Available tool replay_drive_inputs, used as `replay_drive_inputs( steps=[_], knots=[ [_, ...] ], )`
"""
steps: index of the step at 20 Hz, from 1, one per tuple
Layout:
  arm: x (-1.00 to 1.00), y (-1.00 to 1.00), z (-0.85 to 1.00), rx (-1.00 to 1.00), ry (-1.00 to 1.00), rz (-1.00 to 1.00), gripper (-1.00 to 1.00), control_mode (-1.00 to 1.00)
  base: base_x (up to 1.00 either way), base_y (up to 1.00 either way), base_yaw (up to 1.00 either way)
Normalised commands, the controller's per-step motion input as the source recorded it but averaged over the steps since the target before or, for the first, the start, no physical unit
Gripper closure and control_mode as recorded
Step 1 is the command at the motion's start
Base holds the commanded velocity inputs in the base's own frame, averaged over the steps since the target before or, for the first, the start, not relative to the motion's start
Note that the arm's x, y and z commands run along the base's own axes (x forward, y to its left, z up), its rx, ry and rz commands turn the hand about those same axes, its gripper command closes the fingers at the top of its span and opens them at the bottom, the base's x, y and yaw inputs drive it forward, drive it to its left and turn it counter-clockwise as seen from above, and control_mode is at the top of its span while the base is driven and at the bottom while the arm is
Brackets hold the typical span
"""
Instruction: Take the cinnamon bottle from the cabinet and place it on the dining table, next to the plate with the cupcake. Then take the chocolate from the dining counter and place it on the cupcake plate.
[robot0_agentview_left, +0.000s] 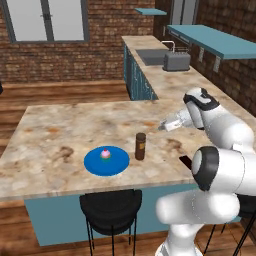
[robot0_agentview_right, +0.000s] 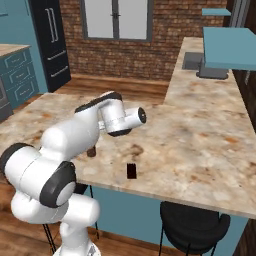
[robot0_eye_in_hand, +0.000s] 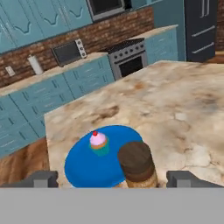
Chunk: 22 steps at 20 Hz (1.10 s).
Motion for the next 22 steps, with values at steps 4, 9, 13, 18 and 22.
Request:
replay_drive_inputs(
  steps=[4,9,13,18,22],
  knots=[
    [-0.36,-0.45,0.39,-0.15,0.38,-0.36,-1.0,-1.0,0.0,0.0,0.0],
    [-0.33,-0.55,0.09,-0.27,0.37,-0.3,-1.0,-1.0,0.0,0.0,0.0],
    [-0.22,-0.63,-0.16,-0.35,0.36,-0.24,-1.0,-1.0,0.0,0.0,0.0],
    [-0.06,-0.41,-0.58,-0.36,0.48,-0.16,-1.0,-1.0,0.0,0.0,0.0],
    [-0.03,-0.41,-0.58,-0.05,0.23,-0.01,-1.0,-1.0,0.0,0.0,0.0]
  ],
)
